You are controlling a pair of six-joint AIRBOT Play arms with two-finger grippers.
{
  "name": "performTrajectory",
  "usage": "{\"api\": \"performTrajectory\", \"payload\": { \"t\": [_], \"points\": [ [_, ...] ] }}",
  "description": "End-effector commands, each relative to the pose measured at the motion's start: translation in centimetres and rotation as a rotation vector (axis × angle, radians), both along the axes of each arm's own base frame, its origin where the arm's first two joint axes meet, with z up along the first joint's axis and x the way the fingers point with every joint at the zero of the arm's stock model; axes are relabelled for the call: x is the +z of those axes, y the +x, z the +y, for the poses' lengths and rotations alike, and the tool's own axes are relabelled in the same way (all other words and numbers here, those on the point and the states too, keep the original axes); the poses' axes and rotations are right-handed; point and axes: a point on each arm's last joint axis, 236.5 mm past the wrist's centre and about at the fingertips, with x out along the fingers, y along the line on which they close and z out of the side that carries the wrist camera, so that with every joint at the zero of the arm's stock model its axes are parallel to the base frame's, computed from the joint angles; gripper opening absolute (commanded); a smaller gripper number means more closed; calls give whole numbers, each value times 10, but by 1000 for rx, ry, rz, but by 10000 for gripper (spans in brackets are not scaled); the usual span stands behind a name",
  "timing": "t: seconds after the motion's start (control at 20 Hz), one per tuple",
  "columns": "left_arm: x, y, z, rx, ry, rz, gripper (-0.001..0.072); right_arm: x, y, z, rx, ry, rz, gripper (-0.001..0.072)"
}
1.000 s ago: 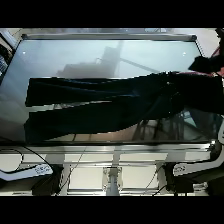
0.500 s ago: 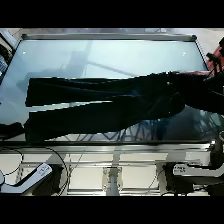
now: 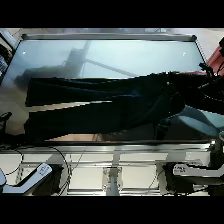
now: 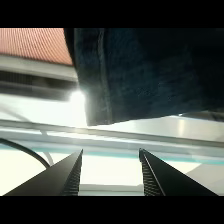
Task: Fold the clothes and pants, and hang the long-sleeved shirts on hangers.
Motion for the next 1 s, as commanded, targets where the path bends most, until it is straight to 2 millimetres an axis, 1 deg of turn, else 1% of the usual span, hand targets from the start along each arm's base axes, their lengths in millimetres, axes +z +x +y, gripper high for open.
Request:
{"api": "performTrajectory", "payload": {
  "t": [0.0, 0.15, 0.2, 0.25, 0.45, 0.6, 0.75, 0.85, 0.9, 0.95],
  "points": [
    [-7, 5, 0, -9, 4, -40, 396, -1, -1, 0, 1, 3, 4, 342],
    [-6, 23, -1, -18, 4, -115, 395, -1, -1, 1, 1, 3, 5, 342],
    [-7, 24, 3, -18, 17, -120, 379, -1, -2, 1, 1, 4, 6, 342],
    [-7, 25, 6, -19, 32, -123, 341, -1, -2, 1, 3, 5, 9, 342],
    [-8, 26, 14, -16, 63, -134, 341, -1, -6, 3, 1, 15, 28, 343],
    [-17, 22, 10, -15, 37, -115, 341, -1, -7, 3, -5, 17, 30, 343],
    [-16, 30, -2, -30, -16, -151, 341, -1, -6, 3, -7, 16, 30, 343],
    [-18, 25, -7, -48, -33, -131, 340, -1, -6, 3, -7, 15, 30, 343],
    [-21, 17, -9, -60, -45, -96, 329, -1, -7, 2, -2, 10, 30, 353],
    [-22, 10, -10, -65, -53, -67, 99, -3, -9, -2, 8, -10, 36, 425]
  ]
}}
